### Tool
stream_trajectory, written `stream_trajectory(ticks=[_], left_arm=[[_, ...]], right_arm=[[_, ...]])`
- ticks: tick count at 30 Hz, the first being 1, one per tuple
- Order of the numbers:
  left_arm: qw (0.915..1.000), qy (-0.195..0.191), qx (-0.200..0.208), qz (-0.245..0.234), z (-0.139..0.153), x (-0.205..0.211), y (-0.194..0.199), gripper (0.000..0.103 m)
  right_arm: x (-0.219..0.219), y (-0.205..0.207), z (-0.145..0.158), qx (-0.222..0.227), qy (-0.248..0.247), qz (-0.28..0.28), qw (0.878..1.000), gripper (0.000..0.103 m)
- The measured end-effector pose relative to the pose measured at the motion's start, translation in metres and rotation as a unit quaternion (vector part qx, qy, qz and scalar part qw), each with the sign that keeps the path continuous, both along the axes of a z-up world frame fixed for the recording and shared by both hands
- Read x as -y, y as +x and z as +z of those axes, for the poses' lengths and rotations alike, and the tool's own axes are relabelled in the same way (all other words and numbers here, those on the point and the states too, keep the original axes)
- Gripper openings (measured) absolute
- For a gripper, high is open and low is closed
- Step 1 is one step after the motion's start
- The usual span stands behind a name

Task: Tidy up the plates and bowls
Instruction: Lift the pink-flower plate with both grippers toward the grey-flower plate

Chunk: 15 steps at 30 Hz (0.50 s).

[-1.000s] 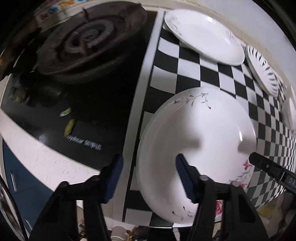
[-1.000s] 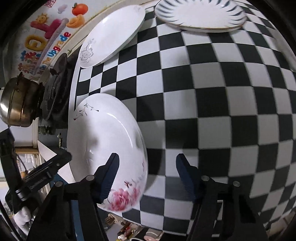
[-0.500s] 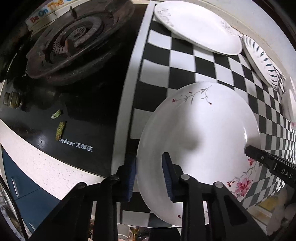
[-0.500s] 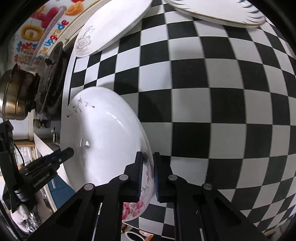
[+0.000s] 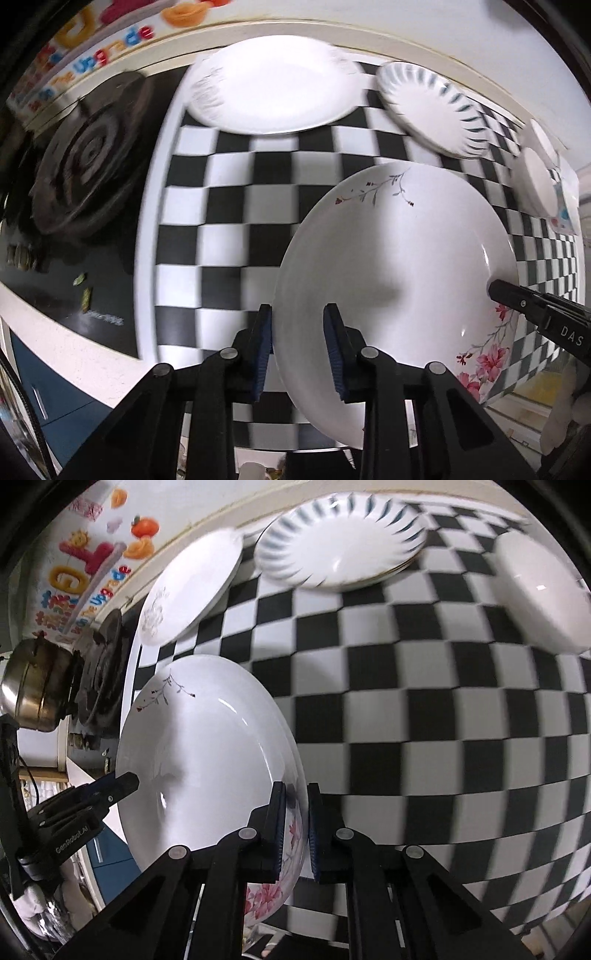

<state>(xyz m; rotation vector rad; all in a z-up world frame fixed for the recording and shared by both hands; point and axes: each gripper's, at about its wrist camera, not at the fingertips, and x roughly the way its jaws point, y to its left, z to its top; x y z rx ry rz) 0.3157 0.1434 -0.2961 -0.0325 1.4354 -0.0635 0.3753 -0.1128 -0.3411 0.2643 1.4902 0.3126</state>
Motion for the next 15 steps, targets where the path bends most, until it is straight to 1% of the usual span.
stream_trajectory(ticks=[1, 3, 6, 7, 10, 15], left_arm=[[1.0, -0.003, 0.001, -0.003, 0.004, 0.009, 0.0, 0.025], [0.9999, -0.003, 0.002, -0.01, 0.002, 0.025, 0.006, 0.025], [0.9998, -0.007, -0.003, -0.017, -0.006, 0.057, 0.022, 0.025], [0.9998, -0.006, -0.005, -0.019, -0.014, 0.071, 0.03, 0.025], [0.9996, -0.003, -0.013, -0.026, -0.025, 0.094, 0.041, 0.025], [0.9987, 0.005, -0.031, -0.04, -0.047, 0.133, 0.054, 0.025]], right_arm=[[0.014, 0.001, 0.004, 0.003, -0.001, -0.002, 1.0, 0.013], [0.033, 0.004, 0.01, 0.007, -0.002, -0.004, 1.0, 0.013], [0.064, 0.006, 0.016, 0.012, -0.006, -0.009, 1.0, 0.013], [0.074, 0.006, 0.016, 0.013, -0.007, -0.011, 1.0, 0.013], [0.101, 0.006, 0.009, 0.002, -0.003, -0.019, 1.0, 0.013], [0.124, 0.007, -0.008, -0.014, -0.003, -0.028, 1.0, 0.013]])
